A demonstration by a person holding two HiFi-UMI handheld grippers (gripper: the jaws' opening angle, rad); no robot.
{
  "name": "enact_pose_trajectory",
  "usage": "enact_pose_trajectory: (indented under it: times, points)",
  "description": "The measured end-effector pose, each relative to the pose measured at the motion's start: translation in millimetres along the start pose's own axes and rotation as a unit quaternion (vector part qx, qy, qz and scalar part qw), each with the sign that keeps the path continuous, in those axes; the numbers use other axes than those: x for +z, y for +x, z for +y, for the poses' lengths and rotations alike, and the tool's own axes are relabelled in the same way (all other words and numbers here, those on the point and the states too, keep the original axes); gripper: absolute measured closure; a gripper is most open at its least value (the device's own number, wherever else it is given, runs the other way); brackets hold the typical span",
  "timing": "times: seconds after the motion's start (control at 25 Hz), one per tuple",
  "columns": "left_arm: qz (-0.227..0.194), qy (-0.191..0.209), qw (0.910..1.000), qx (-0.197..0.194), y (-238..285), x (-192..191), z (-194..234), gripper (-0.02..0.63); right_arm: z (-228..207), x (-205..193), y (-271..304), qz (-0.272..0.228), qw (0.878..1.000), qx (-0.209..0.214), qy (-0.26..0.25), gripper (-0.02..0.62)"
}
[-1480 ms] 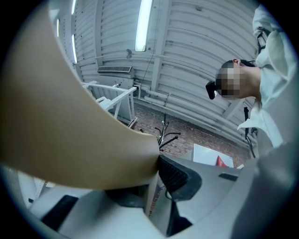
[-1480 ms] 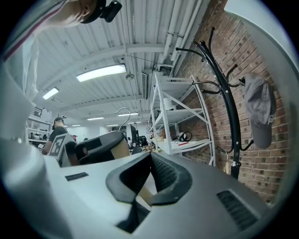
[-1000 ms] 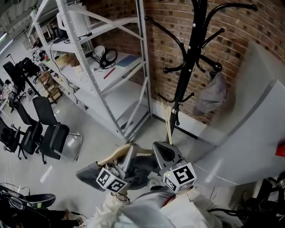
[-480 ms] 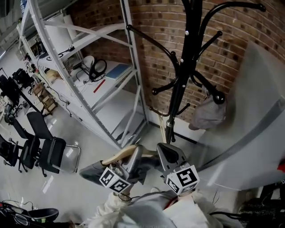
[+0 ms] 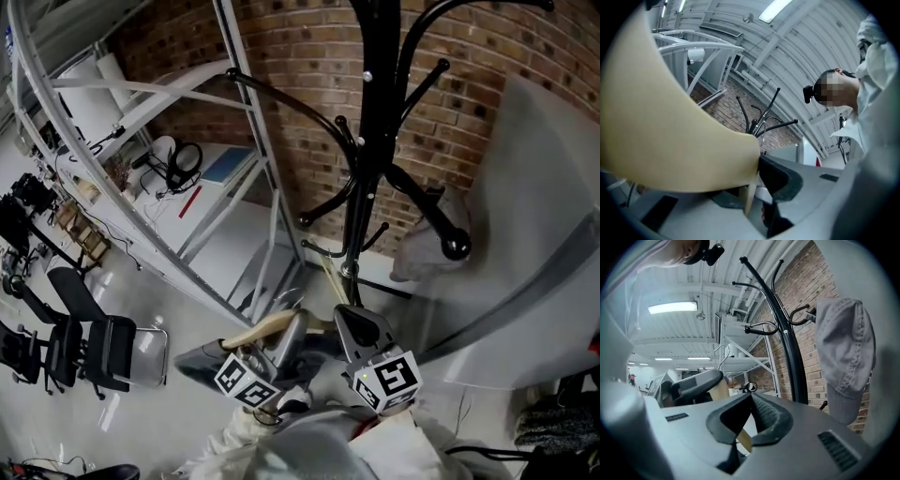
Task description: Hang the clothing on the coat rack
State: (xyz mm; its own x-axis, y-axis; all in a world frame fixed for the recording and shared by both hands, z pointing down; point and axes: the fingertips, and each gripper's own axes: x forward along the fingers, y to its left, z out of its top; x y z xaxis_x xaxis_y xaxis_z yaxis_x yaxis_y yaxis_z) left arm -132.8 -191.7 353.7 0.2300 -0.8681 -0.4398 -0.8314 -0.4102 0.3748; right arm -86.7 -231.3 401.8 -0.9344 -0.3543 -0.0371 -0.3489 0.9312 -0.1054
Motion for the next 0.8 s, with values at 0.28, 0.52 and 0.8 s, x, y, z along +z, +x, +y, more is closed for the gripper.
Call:
enact_pose_trajectory:
  times: [0.28,0.52,0.8]
  points:
    - [0.017,-0.029,0.9985,-0.044,12.3,-4.5,16.6,0.508,-9.4,-0.9,11.1,0.003,0.998,-0.054,-0.01,0.571]
    - [0.036,-0.056,0.9916,-0.111,24.5,-5.6,18.5,0.508,-15.1,6.3,18.8,-0.003,0.993,-0.112,-0.024,0.571]
    - [0.053,-0.081,0.9801,-0.173,29.0,0.8,18.6,0.508,-6.1,9.1,21.6,-0.004,0.983,-0.18,-0.031,0.571]
